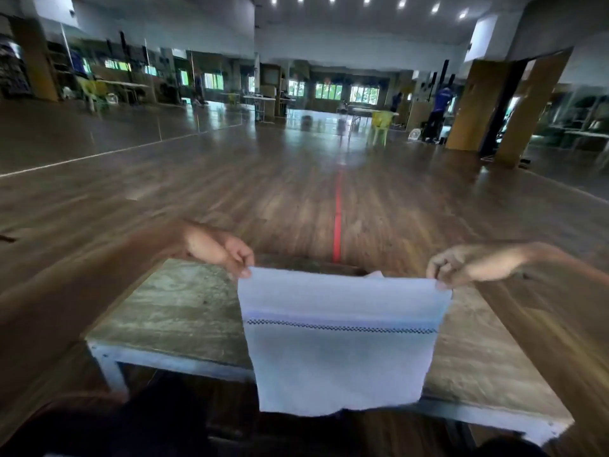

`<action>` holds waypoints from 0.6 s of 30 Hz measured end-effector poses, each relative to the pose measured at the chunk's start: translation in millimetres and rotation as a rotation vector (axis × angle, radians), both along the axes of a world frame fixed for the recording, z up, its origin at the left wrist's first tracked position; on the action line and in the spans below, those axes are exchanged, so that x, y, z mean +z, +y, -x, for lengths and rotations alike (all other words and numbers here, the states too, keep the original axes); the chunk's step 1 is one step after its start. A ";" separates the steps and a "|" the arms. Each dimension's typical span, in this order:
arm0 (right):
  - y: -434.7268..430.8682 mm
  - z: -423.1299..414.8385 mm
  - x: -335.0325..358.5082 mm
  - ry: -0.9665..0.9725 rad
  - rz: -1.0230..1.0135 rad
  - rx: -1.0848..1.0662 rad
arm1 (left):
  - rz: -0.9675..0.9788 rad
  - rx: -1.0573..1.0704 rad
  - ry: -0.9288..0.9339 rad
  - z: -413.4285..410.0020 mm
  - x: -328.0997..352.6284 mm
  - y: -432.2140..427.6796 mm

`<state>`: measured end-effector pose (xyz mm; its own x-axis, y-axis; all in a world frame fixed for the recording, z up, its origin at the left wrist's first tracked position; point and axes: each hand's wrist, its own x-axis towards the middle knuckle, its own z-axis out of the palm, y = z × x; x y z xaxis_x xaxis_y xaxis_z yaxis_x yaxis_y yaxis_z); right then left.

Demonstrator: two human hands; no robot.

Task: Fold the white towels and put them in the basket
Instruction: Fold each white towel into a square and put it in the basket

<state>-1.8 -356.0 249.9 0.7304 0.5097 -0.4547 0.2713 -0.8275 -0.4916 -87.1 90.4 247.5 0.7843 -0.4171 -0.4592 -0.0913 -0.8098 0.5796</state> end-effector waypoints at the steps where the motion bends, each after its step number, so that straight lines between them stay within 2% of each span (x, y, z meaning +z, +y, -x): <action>1: -3.3 2.4 -28.0 -0.044 0.019 0.045 | -0.004 0.006 0.040 4.7 -33.5 -0.5; 3: -6.5 14.8 -79.7 -0.064 0.020 0.026 | 0.024 0.022 0.048 12.4 -92.6 -5.8; 5: -5.0 28.2 -125.6 -0.125 -0.070 0.043 | 0.059 0.091 0.017 13.1 -132.5 -9.0; 9: 3.4 34.9 -172.1 -0.234 -0.186 -0.072 | 0.042 0.191 -0.153 7.3 -191.7 -18.5; 13: 12.6 13.3 -187.5 -0.335 -0.173 -0.157 | 0.104 0.360 -0.348 -16.9 -220.6 -19.2; 18: 30.7 -31.5 -169.7 -0.434 -0.181 -0.167 | 0.186 0.559 -0.528 -57.6 -235.8 -23.0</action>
<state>29.7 -325.3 80.2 0.9110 0.4123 -0.0060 0.3538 -0.7891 -0.5022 -29.5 67.4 11.7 0.9951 0.0697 0.0709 -0.0003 -0.7110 0.7032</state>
